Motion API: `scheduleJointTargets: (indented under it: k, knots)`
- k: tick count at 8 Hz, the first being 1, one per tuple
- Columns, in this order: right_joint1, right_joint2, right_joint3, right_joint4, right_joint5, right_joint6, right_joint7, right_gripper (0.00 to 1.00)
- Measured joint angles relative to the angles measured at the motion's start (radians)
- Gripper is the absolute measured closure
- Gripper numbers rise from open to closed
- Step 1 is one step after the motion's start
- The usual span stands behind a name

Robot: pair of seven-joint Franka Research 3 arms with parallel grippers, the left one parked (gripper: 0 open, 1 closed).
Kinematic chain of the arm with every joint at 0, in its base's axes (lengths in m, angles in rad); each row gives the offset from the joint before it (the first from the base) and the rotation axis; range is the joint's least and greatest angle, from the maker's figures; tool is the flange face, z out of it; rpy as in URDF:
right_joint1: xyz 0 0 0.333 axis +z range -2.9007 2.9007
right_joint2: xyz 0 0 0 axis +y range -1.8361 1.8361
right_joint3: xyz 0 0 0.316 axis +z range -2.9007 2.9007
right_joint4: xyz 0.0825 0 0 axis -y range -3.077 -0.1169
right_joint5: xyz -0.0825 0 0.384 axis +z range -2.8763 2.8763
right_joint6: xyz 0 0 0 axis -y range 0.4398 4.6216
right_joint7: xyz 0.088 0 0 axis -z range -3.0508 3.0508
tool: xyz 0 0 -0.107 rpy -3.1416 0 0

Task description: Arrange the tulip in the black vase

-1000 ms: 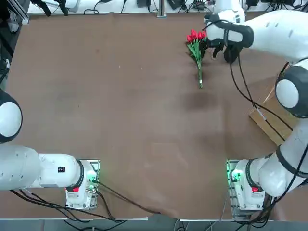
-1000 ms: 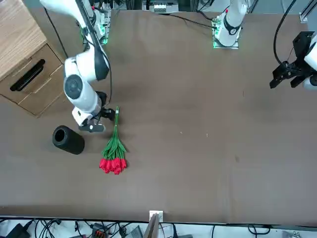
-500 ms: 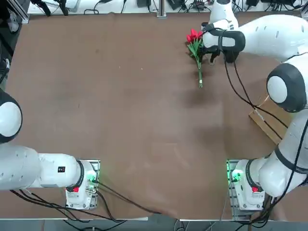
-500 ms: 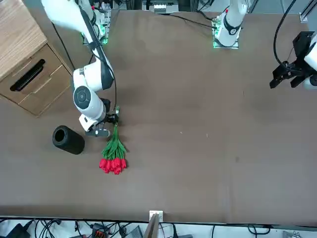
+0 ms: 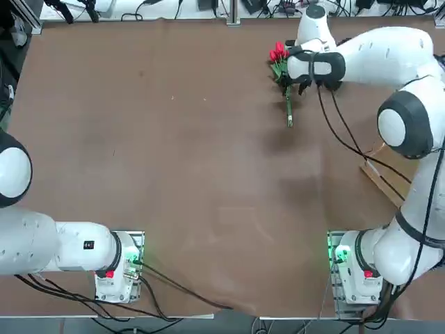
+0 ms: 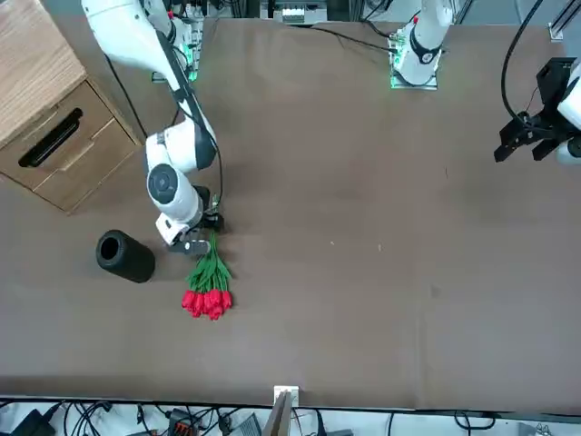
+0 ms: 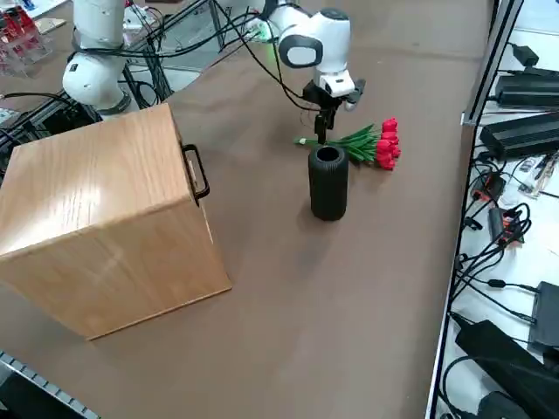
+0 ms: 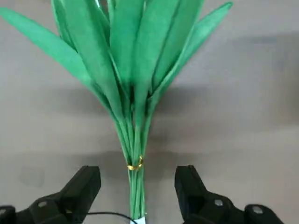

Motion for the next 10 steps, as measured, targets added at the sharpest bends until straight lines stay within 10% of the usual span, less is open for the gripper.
scheduleJointTargets:
  k: [10]
  knots:
    - [-0.002, 0.052, 0.0, 0.003, 0.0, 0.107, 0.0, 0.17]
